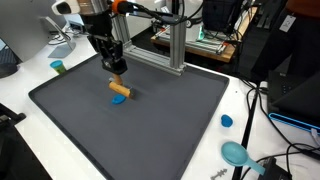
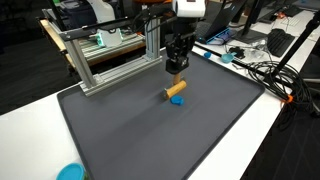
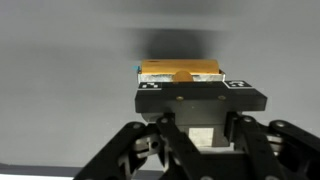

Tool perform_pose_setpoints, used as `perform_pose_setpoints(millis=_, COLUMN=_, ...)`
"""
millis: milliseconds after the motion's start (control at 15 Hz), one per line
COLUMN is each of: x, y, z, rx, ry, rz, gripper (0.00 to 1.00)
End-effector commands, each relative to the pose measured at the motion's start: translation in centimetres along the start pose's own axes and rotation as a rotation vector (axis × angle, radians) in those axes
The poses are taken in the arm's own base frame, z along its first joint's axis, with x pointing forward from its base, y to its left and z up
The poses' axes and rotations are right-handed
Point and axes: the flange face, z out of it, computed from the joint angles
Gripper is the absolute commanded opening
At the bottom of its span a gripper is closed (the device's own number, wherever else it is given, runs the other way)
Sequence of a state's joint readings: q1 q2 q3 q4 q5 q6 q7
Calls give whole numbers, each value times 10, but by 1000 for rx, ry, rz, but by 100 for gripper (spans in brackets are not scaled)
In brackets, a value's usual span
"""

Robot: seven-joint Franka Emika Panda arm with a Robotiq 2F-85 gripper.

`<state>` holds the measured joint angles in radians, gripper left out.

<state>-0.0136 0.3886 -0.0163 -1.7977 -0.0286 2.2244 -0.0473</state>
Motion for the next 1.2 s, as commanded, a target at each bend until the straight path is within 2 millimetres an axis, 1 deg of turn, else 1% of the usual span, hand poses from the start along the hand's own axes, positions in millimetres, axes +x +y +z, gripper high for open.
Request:
perform_pose_setpoints(millis=0, x=1, y=-2, z=5, rx=40, ry=24, rz=21, gripper=22)
perform_pose_setpoints(millis=333, x=9, y=1, z=18, rx=19, ry=71, rz=52, gripper=22)
perform_pose_setpoints(millis=467, x=9, y=0, z=22, rx=-6, ry=54, rz=54, gripper=22)
perform_pose_setpoints(millis=733, x=11, y=-4, z=30, rx=14, ry=78, rz=70, gripper=22)
perform_pose_setpoints(millis=1133, x=21, y=-2, z=39, rx=25, ry=144, rz=100, gripper=22)
